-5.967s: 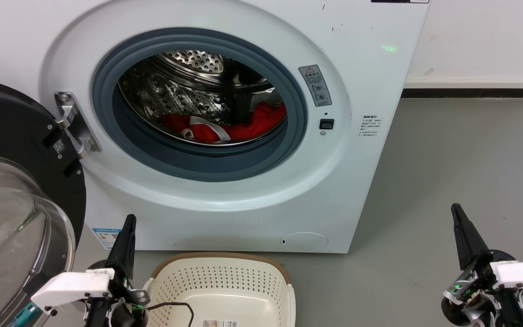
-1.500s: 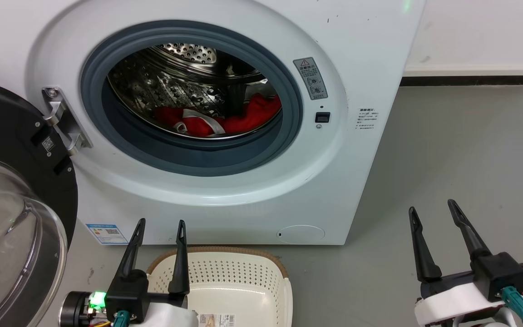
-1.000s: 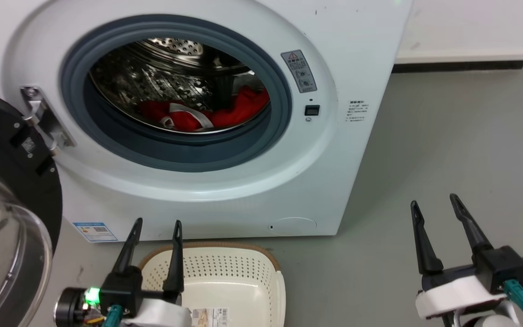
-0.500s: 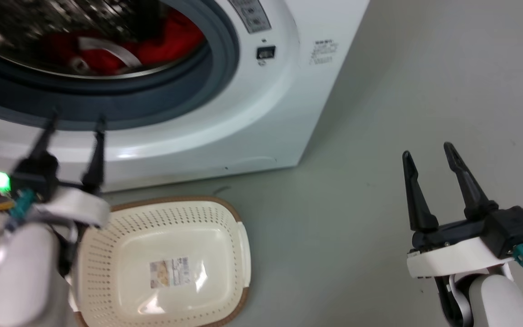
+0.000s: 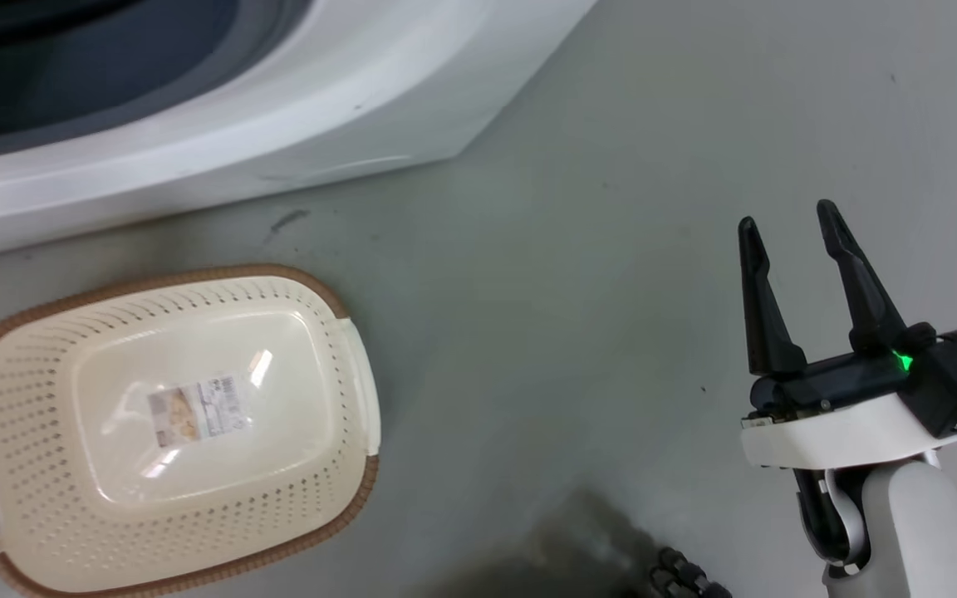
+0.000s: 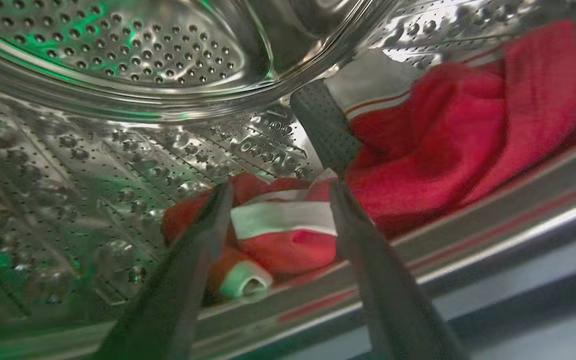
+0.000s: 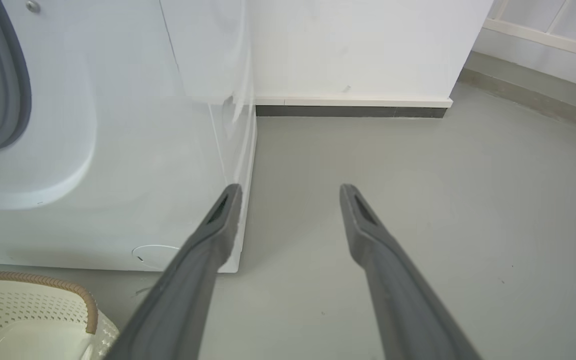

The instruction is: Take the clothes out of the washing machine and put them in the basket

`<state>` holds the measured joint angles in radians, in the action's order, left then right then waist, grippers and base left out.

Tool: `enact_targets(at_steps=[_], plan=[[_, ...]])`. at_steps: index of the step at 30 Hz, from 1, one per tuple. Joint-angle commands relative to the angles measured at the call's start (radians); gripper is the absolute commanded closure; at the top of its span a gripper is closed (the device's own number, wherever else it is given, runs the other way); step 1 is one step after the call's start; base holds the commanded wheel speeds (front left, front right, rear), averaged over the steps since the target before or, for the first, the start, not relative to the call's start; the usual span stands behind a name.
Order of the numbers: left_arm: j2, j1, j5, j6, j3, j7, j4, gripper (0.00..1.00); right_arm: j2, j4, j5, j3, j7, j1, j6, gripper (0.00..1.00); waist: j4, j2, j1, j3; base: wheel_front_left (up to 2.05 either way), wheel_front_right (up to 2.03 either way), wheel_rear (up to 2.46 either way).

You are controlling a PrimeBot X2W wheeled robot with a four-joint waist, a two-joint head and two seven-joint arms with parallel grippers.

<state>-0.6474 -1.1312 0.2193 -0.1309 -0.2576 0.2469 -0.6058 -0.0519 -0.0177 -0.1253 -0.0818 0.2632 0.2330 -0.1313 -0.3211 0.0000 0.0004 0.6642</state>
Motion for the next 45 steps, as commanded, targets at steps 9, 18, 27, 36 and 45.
enact_targets(at_steps=[9,18,27,36,45], plan=[[-0.102,-0.363,0.062,0.002,-0.13,0.364,-0.141,0.0,0.002,-0.02,-0.054,-0.07,0.002,0.024,0.001,0.0,-0.116,0.0,-0.0004,0.158,0.0,0.0,0.0],[-0.151,-0.509,0.09,0.002,-0.214,0.582,-0.178,0.0,0.003,-0.032,-0.081,-0.087,0.002,0.017,0.001,0.0,-0.146,0.0,-0.0004,0.219,0.0,0.0,0.0],[-0.147,-0.546,0.107,0.007,-0.243,0.692,-0.238,0.0,0.002,-0.037,-0.093,-0.07,0.002,0.008,0.001,0.0,-0.139,0.0,-0.0004,0.245,0.0,0.0,0.0],[-0.154,-0.538,0.118,0.003,-0.258,0.63,-0.246,1.0,0.002,-0.028,-0.098,-0.073,0.002,0.03,0.001,0.0,-0.137,0.0,-0.0004,0.241,0.0,0.0,0.0],[-0.124,-0.486,0.11,0.005,-0.272,0.317,-0.237,1.0,0.002,-0.018,-0.057,-0.034,0.002,0.053,0.001,0.0,-0.095,0.0,-0.0004,0.16,0.0,0.0,0.0]])
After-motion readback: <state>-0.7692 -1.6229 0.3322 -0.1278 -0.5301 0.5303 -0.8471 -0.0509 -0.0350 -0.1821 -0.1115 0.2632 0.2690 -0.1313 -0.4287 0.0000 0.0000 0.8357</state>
